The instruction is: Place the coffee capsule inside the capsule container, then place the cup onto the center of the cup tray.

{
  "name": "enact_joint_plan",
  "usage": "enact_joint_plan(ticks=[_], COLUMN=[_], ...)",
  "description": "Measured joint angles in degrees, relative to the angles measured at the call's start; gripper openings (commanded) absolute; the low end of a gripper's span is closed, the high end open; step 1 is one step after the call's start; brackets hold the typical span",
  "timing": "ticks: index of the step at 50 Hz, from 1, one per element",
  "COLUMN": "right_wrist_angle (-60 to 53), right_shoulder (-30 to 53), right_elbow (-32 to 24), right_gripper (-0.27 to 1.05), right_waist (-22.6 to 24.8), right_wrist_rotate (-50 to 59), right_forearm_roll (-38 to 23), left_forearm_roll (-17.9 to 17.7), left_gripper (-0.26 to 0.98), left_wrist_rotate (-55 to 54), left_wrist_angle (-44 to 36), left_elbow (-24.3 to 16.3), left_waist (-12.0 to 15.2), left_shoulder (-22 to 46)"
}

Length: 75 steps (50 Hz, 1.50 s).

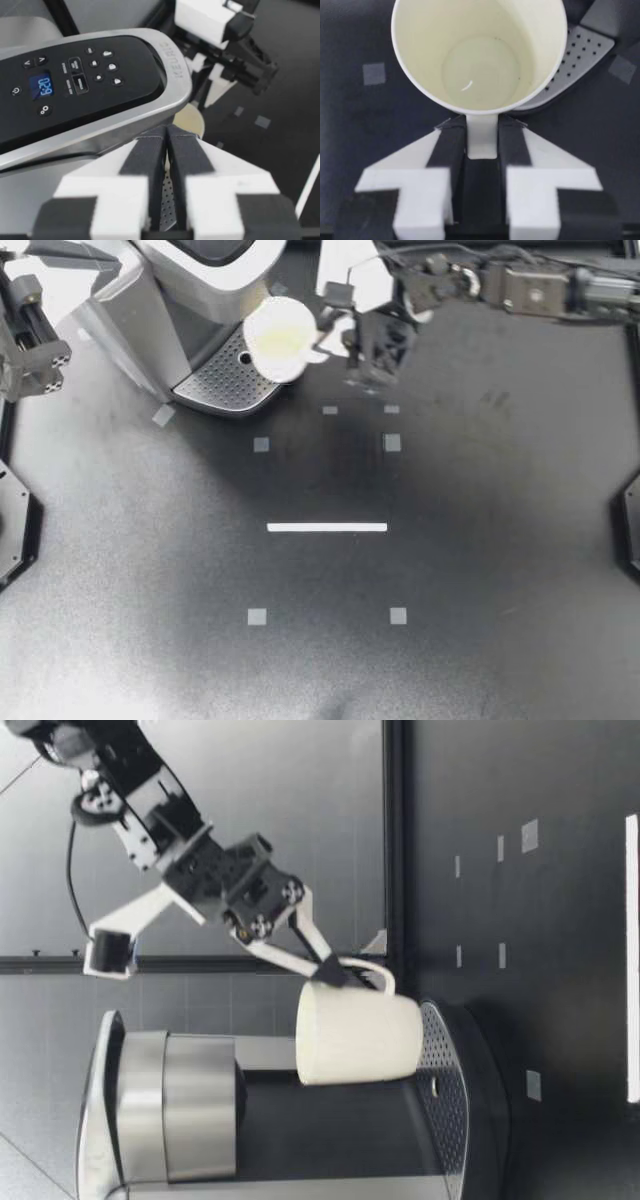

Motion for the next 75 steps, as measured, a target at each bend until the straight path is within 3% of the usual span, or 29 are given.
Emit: enact_joint_plan(ticks=[65, 75], right_wrist_angle=[-2.0, -2.6], right_shoulder=[6.9, 7.0], right_elbow=[-6.0, -6.2], right_gripper=[0.22, 0.33], right_waist=[0.9, 0.9], right_wrist_rotate=[0.2, 0.2], right_forearm_roll=[0.0, 0.0], left_forearm_roll=[0.1, 0.1], left_gripper=[0.13, 0.13], left_wrist_rotate=[0.0, -0.1], left_wrist_angle=[0.1, 0.1], left_elbow=[0.0, 0.0], left_waist=[0.0, 0.0], left_shoulder=[0.0, 0.2])
